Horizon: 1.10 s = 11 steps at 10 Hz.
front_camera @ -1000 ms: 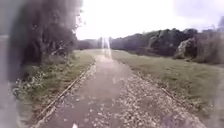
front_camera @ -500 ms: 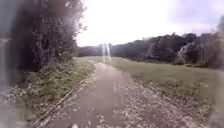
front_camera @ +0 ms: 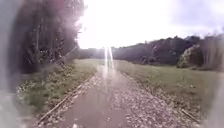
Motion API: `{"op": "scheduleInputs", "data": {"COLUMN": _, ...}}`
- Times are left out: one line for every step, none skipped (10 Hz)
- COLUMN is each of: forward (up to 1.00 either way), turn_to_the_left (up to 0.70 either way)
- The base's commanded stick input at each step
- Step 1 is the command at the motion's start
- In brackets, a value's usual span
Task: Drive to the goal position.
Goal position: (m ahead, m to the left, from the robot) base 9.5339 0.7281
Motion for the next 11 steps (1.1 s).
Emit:
{"op": "scheduleInputs", "data": {"forward": 0.85, "turn_to_the_left": 0.0}}
{"op": "scheduleInputs", "data": {"forward": 0.85, "turn_to_the_left": 0.0}}
{"op": "scheduleInputs", "data": {"forward": 0.85, "turn_to_the_left": 0.0}}
{"op": "scheduleInputs", "data": {"forward": 0.85, "turn_to_the_left": 0.0}}
{"op": "scheduleInputs", "data": {"forward": 0.85, "turn_to_the_left": 0.0}}
{"op": "scheduleInputs", "data": {"forward": 0.85, "turn_to_the_left": 0.0}}
{"op": "scheduleInputs", "data": {"forward": 0.85, "turn_to_the_left": 0.0}}
{"op": "scheduleInputs", "data": {"forward": 0.85, "turn_to_the_left": 0.0}}
{"op": "scheduleInputs", "data": {"forward": 0.85, "turn_to_the_left": 0.0}}
{"op": "scheduleInputs", "data": {"forward": 0.85, "turn_to_the_left": 0.0}}
{"op": "scheduleInputs", "data": {"forward": 0.85, "turn_to_the_left": 0.0}}
